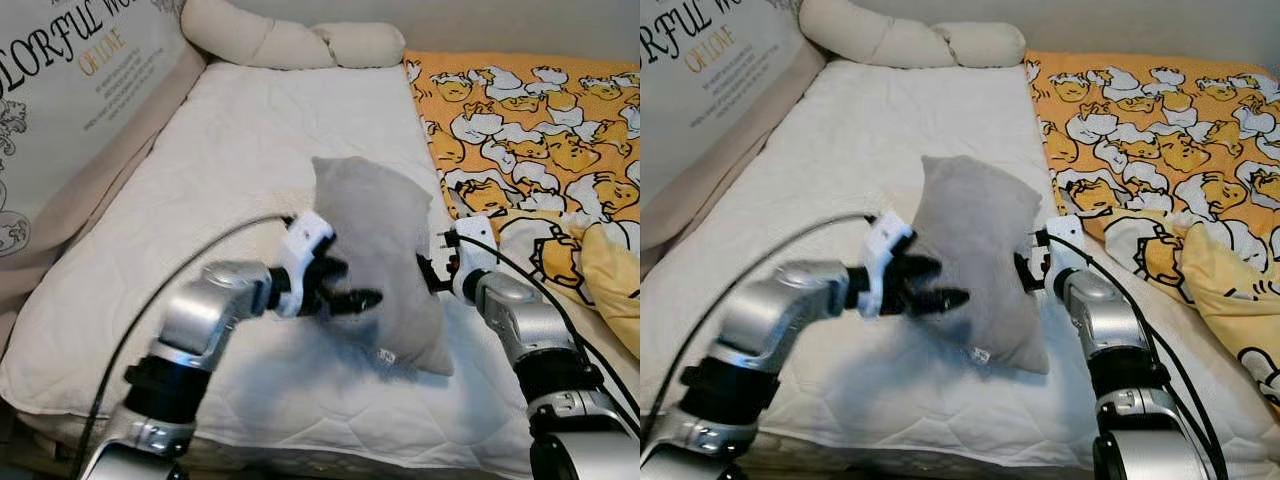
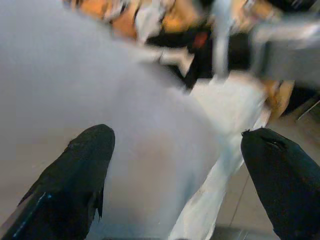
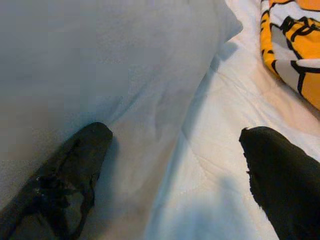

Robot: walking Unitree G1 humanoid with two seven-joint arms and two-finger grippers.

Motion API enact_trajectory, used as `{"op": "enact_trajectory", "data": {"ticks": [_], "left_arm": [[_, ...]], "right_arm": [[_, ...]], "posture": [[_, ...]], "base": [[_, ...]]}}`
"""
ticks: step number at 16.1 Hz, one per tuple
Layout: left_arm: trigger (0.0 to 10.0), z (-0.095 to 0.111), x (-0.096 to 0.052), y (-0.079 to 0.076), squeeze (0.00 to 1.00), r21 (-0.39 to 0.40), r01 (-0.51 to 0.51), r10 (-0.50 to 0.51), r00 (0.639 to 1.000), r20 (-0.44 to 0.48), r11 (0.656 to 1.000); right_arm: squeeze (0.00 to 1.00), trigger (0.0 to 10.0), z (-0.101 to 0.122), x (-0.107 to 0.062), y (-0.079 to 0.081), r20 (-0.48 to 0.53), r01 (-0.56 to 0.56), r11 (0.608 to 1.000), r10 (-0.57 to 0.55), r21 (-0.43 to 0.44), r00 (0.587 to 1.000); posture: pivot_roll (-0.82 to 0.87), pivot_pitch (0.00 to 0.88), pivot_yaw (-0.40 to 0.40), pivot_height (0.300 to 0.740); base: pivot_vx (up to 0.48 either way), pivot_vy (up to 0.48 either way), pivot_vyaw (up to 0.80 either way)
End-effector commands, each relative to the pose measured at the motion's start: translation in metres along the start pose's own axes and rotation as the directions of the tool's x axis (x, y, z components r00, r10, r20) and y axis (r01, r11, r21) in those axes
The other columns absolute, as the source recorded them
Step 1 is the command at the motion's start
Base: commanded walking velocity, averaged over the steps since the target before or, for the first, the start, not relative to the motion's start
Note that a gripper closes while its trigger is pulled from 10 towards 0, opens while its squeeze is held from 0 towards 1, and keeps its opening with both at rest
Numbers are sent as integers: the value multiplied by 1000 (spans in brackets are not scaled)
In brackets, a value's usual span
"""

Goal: Clean up the room

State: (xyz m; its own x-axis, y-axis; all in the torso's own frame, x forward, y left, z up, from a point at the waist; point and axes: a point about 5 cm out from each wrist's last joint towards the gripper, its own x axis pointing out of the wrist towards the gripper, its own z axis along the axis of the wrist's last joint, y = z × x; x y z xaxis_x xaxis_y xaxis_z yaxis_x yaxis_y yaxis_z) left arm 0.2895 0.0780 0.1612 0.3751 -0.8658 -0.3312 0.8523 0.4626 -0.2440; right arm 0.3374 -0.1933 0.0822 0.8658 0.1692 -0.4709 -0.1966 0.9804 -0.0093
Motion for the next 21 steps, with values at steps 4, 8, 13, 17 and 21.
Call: {"op": "enact_trajectory", "data": {"ticks": [4,8,13,17,21], "left_arm": [[10000,31,-24,6,1000,72,-27,21,996,88,997],[10000,26,-18,65,1000,-63,-354,359,913,196,933],[10000,-12,-13,117,1000,-270,-587,639,747,183,763],[10000,-57,-19,122,1000,-453,-624,729,679,91,637],[10000,-76,17,95,1000,-687,-326,580,796,171,650]], "right_arm": [[1000,10000,-1,-10,-18,38,69,997,-71,40,997],[1000,10000,5,-13,-34,144,113,976,-141,188,979],[1000,10000,-14,2,-27,184,-27,802,-104,596,977],[1000,10000,-12,13,4,244,-207,703,48,681,969],[1000,10000,-28,21,44,173,-275,691,215,669,961]], "posture": [[-104,0,37,740],[-129,0,50,740],[-185,47,88,740],[-211,103,107,740],[-211,106,98,740]], "base": [[0,0,0],[0,0,0],[0,0,0],[0,0,0],[0,0,0]]}}
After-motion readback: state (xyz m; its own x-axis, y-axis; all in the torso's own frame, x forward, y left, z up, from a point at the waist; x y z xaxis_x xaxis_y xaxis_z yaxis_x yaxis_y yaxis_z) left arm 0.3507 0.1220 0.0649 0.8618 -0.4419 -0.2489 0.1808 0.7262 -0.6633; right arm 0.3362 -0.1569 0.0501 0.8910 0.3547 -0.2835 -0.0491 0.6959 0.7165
